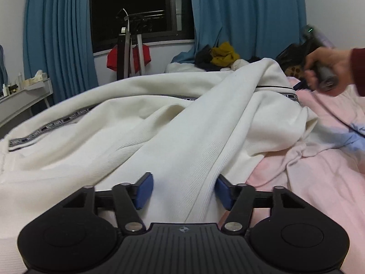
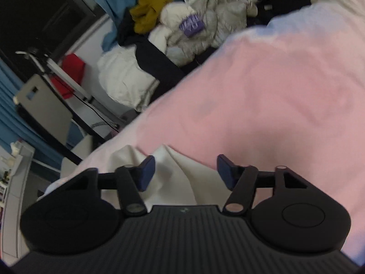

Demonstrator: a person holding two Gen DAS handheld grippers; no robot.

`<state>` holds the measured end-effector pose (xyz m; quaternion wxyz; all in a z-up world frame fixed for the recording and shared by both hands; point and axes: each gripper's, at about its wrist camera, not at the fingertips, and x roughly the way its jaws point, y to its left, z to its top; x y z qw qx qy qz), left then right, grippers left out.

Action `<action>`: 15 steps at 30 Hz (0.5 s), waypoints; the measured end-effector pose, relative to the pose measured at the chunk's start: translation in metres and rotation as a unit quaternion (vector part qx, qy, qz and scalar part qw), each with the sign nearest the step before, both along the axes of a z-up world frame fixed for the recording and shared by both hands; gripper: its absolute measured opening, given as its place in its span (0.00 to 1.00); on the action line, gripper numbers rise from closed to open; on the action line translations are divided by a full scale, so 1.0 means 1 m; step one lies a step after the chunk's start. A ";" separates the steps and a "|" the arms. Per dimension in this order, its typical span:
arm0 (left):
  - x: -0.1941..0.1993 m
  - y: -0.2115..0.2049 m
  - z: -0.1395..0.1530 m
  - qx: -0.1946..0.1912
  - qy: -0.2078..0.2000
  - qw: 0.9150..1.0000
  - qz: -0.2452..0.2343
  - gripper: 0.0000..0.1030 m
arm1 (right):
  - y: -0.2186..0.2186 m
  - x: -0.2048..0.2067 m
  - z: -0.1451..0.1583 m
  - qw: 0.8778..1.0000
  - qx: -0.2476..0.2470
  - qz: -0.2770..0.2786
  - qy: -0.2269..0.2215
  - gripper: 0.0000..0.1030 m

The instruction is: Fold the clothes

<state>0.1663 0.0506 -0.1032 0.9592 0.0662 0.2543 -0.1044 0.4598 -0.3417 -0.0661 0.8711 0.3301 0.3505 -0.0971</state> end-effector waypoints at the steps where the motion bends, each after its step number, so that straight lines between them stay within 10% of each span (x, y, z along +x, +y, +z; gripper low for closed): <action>1: 0.003 0.001 -0.003 -0.006 0.002 1.000 -0.001 0.43 | 0.005 0.008 -0.005 1.000 -0.002 0.003 0.008 0.44; 7: 0.008 0.020 0.005 -0.075 0.000 0.997 -0.012 0.17 | 0.027 0.008 -0.001 0.997 -0.069 0.014 0.004 0.12; 15: -0.006 0.050 0.040 -0.158 -0.019 0.987 -0.019 0.09 | 0.025 -0.065 0.057 0.994 -0.090 0.004 -0.057 0.10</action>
